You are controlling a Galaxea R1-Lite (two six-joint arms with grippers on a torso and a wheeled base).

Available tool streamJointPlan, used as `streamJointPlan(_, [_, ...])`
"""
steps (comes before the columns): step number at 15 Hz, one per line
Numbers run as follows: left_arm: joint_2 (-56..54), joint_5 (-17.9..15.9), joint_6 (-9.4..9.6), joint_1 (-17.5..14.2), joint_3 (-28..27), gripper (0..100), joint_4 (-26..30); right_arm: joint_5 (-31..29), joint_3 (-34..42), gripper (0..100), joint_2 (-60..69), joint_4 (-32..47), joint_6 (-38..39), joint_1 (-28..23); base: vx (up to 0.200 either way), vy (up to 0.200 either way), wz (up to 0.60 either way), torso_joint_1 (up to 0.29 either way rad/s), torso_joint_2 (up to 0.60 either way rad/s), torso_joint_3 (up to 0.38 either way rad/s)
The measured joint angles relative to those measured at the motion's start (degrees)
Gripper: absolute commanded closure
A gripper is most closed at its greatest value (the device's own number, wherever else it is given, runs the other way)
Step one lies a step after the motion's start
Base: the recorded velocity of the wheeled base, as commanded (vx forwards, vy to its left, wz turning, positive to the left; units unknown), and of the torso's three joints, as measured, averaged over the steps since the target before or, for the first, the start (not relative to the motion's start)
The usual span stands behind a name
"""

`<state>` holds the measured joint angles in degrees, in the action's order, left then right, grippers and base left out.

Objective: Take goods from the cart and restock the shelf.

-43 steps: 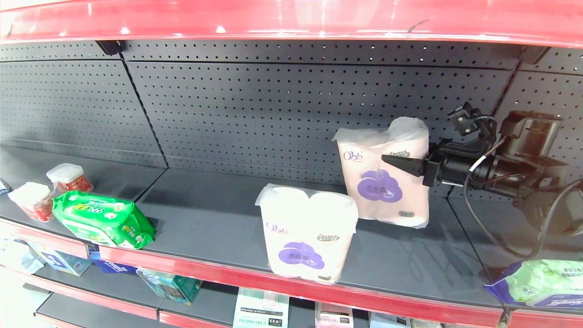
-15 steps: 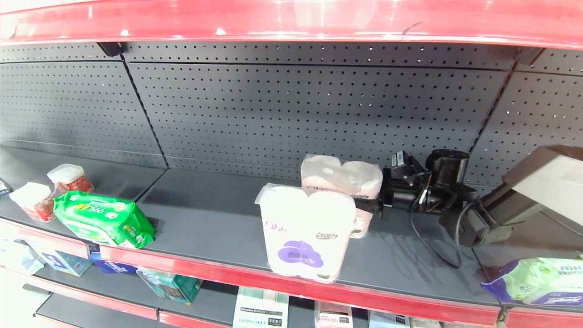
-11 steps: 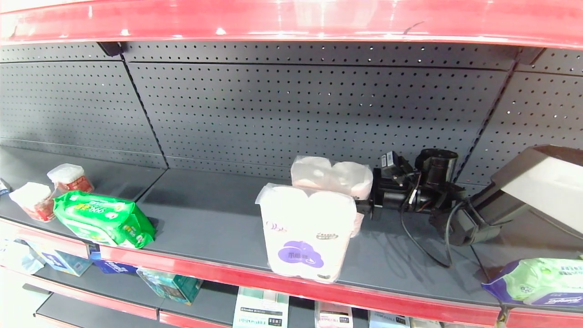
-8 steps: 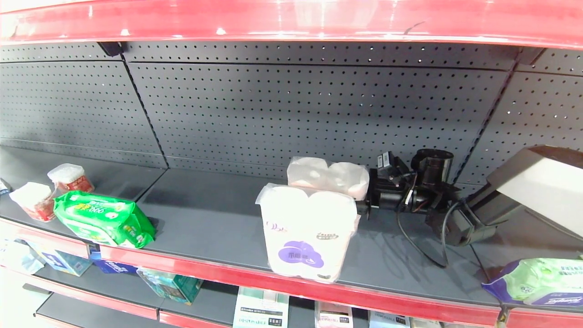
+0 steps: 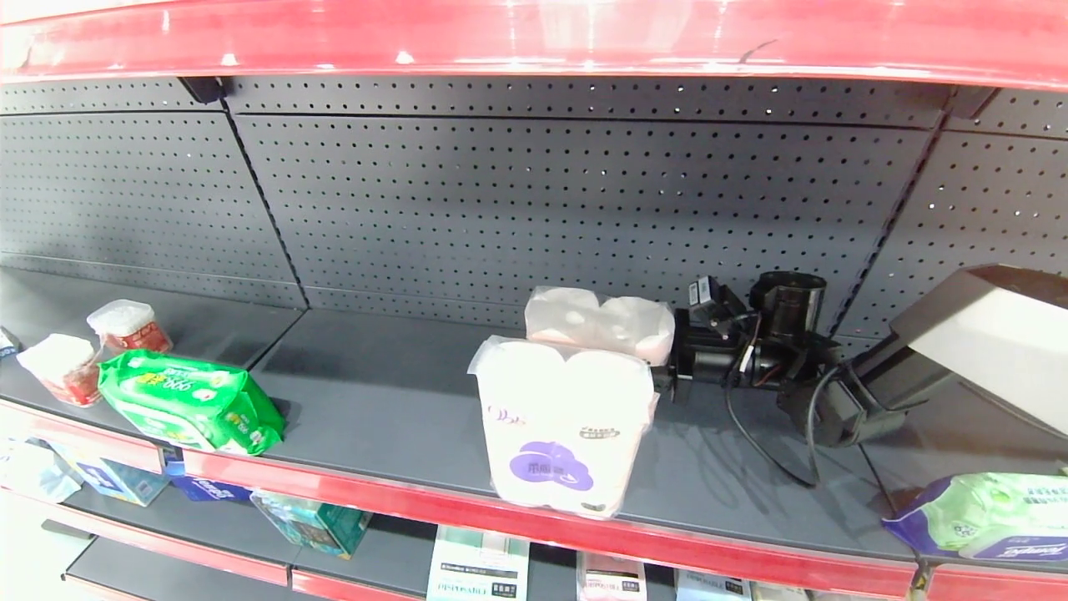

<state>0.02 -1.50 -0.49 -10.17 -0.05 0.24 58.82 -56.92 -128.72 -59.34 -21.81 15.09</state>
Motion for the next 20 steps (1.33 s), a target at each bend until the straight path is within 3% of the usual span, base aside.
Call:
streamJointPlan(13, [0.0, 0.0, -0.02, 0.0, 0.0, 0, 0.0, 0.0, -1.8, 100, -0.8, 0.0, 2.2, 1.1, 0.0, 0.0, 0.0, 0.0, 0.0, 0.0])
streamJointPlan(14, [0.0, 0.0, 0.0, 0.0, 0.0, 0, 0.0, -0.2, -1.7, 0, -0.7, 0.0, 2.1, 1.2, 0.0, 0.0, 0.0, 0.0, 0.0, 0.0])
streamJointPlan(20, [0.0, 0.0, -0.02, 0.0, 0.0, 0, 0.0, -0.7, -0.6, 0, 0.5, 0.5, 2.3, 1.2, 0.0, 0.0, 0.0, 0.0, 0.0, 0.0])
